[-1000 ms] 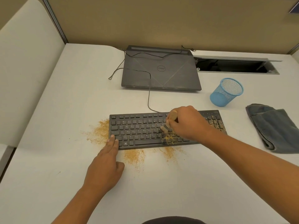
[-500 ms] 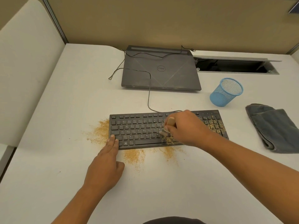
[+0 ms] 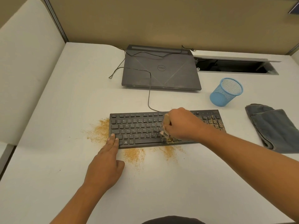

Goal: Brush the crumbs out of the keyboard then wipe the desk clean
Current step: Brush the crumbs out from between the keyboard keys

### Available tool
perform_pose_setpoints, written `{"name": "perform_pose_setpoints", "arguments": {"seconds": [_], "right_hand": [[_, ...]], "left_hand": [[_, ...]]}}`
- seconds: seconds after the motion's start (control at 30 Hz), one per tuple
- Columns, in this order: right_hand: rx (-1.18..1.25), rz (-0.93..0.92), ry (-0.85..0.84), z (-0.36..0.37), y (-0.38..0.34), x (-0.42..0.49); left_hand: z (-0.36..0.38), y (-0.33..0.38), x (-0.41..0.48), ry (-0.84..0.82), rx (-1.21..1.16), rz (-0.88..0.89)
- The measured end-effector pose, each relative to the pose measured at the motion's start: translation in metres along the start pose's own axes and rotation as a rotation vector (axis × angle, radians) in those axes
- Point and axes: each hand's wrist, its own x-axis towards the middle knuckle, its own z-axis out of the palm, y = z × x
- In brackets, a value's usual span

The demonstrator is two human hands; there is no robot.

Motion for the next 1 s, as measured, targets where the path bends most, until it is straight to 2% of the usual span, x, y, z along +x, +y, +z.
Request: {"name": "perform_pose_setpoints", "arguments": {"seconds": [0.07, 0.17, 0.33, 0.5, 0.63, 0.77, 0.9, 1.0], "right_hand": [[-0.003, -0.007, 0.006, 0.000, 0.001, -0.003], [0.097, -0.024, 0.099, 0.000, 0.000, -0.003], [0.031, -0.031, -0.034, 0.004, 0.003, -0.006], [0.142, -0.022, 0.172, 0.008, 0.003, -0.012], [0.117, 0.045, 0.126, 0.021, 0.006, -0.017], [0.213, 0.083, 0.259, 0.021, 0.002, -0.018], [0.103, 0.054, 0.110, 0.018, -0.002, -0.021], [0.075, -0.006, 0.136, 0.010, -0.008, -0.020]], "left_hand": [[0.000, 0.000, 0.000, 0.001, 0.002, 0.002], [0.000, 0.000, 0.000, -0.004, 0.000, 0.003], [-0.001, 0.000, 0.000, -0.002, 0.003, 0.001], [0.000, 0.002, -0.002, 0.005, -0.016, -0.008], [-0.001, 0.002, -0.002, 0.011, -0.004, 0.001], [-0.002, 0.003, -0.002, 0.010, -0.004, -0.003], [-0.003, 0.003, -0.001, 0.006, 0.000, -0.005], [-0.003, 0.004, -0.002, 0.008, 0.000, -0.006]]}}
